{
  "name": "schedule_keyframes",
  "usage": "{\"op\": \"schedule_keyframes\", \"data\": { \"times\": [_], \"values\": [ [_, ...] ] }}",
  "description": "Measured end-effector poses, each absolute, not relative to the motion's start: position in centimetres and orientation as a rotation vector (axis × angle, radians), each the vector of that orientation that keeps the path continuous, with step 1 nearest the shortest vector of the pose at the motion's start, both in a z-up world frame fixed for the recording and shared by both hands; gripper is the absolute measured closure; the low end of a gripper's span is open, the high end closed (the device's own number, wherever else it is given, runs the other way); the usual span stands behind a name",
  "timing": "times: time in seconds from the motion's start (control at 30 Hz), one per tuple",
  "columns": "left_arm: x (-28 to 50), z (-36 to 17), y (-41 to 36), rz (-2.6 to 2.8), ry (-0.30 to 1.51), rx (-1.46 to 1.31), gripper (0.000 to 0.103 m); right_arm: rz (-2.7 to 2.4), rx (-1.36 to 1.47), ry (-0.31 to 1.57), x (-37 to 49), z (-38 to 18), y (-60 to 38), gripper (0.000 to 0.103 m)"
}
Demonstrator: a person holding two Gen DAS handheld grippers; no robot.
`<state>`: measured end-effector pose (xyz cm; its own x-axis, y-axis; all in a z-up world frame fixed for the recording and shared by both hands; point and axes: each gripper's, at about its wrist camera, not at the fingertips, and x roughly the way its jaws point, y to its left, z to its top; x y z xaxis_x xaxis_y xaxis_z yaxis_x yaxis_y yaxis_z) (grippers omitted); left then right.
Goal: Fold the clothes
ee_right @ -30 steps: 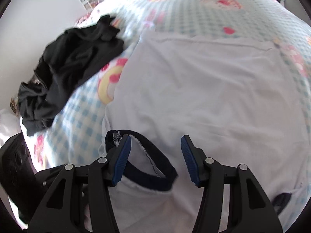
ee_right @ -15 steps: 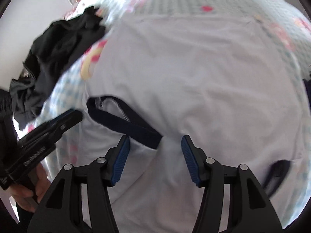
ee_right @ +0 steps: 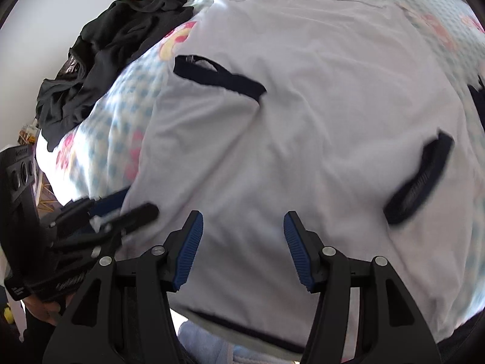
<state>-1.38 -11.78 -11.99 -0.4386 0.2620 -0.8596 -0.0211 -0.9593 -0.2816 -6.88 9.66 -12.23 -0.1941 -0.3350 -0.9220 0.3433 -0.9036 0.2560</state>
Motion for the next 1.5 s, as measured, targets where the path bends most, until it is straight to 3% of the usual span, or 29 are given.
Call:
{"op": "schedule_keyframes", "data": {
  "times": [0.1, 0.47, 0.63, 0.83, 1.17, 1.33, 1.5],
  "values": [
    [-0.6, -11.4, -12.0, 2.474, -0.405, -1.505, 0.052, -2.193, 1.621, -0.004, -6.0, -11.2, 11.4, 0.046],
    [0.0, -12.0, -11.9, 2.595, -0.278, -1.675, 0.058, -2.242, 1.671, -0.113, -4.2, -12.2, 16.5, 0.046],
    [1.0, -11.5, -13.1, 2.529, -0.495, -1.577, 0.056, -2.277, 1.658, -0.134, -3.2, -11.8, 18.1, 0.046],
    [0.9, -12.8, -11.9, 2.557, -0.358, -1.735, 0.057, -2.359, 1.639, -0.211, -2.6, -10.9, 20.9, 0.046],
    [1.5, -13.4, -14.1, 2.494, -0.657, -1.627, 0.056, -2.553, 1.519, -0.402, -2.1, -9.1, 27.4, 0.044],
    [2.2, -13.0, -13.3, 2.543, -0.495, -1.740, 0.056, -2.566, 1.737, -0.339, -3.0, -12.6, 29.1, 0.044],
    [2.6, -11.3, -13.1, 2.565, -0.542, -1.566, 0.054, -2.568, 1.752, -0.332, -2.5, -13.0, 29.9, 0.045]
  ]
}}
